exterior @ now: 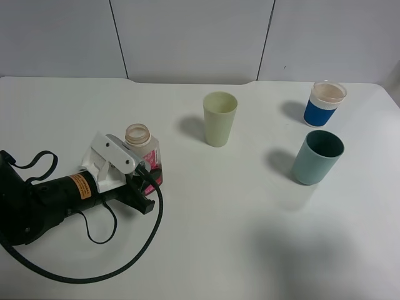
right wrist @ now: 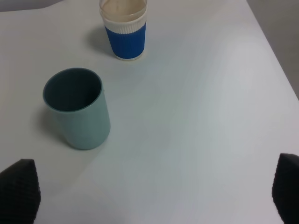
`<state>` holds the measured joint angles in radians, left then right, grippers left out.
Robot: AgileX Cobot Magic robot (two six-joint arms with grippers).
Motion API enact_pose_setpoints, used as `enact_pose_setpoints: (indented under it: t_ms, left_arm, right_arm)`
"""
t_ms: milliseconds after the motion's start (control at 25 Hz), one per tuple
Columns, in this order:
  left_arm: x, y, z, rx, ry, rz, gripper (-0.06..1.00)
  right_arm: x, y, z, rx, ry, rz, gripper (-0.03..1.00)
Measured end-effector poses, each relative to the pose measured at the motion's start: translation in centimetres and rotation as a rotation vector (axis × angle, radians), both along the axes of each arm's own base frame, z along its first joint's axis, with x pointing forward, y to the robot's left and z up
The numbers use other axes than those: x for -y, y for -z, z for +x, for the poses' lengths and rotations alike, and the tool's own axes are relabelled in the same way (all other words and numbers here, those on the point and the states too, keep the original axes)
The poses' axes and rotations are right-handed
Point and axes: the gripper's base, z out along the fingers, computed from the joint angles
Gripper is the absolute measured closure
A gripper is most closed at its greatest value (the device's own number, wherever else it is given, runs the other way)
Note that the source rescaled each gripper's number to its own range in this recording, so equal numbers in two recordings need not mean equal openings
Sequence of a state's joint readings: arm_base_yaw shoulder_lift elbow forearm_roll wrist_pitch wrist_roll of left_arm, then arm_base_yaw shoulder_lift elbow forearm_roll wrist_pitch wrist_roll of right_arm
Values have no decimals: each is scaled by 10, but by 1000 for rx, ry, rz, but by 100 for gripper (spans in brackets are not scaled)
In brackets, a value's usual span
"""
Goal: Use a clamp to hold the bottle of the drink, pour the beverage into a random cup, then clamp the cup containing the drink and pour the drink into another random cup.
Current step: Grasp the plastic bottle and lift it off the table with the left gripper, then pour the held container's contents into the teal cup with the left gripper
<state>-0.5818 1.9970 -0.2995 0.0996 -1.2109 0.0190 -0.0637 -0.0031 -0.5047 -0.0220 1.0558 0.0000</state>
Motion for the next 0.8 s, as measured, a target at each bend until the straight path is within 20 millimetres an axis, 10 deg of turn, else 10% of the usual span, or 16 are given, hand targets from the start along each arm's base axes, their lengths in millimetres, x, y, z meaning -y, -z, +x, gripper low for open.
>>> enact_pose_setpoints:
  t_ms: [800]
  left_arm:
    - [-45,-103,10,224,-504,-140,89]
  right_arm:
    - [0,0,0,0,0,0,-3]
